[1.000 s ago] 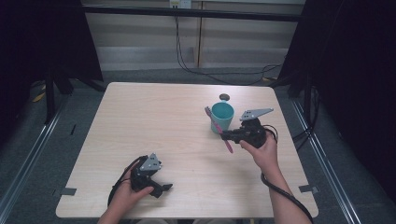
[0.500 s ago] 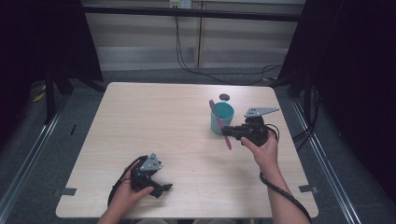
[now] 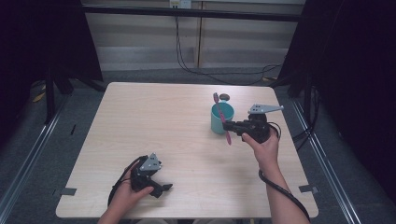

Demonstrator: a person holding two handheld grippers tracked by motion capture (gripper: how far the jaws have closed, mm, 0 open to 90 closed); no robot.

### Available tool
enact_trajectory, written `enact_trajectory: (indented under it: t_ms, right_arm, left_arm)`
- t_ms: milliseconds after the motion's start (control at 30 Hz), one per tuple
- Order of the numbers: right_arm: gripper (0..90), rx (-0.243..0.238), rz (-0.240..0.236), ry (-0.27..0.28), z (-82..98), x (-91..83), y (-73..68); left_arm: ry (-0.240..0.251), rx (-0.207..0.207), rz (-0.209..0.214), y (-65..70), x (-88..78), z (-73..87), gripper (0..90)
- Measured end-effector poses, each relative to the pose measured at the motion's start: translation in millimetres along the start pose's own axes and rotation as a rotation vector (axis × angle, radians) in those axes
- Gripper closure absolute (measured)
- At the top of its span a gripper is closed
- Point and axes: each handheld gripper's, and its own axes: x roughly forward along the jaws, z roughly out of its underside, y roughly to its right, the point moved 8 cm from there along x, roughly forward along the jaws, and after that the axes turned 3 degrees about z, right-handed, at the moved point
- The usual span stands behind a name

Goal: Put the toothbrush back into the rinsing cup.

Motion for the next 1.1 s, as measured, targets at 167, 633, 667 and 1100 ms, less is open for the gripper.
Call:
enact_trajectory:
  t_ms: [167, 633, 667, 1100]
  right_arm:
    - [84.6, 0.017, 0.004, 0.033, -4.5, -1.2, 2.1]
    - [84.5, 0.045, 0.032, 0.093, -17.3, -3.0, 8.7]
    - [84.6, 0.048, 0.035, 0.099, -18.9, -2.1, 9.7]
    - [84.5, 0.055, 0.056, 0.131, -29.6, -0.2, 15.7]
  left_arm:
    - [0.0, 0.0, 0.0, 0.0, 0.0, 0.0, 5.3]
    - [0.0, 0.0, 0.003, 0.2, 0.1, 0.0, 5.3]
    - [0.002, 0.0, 0.004, 0.3, 0.3, -0.1, 5.3]
    - [0.005, -0.005, 0.003, 0.5, 0.4, -0.3, 5.3]
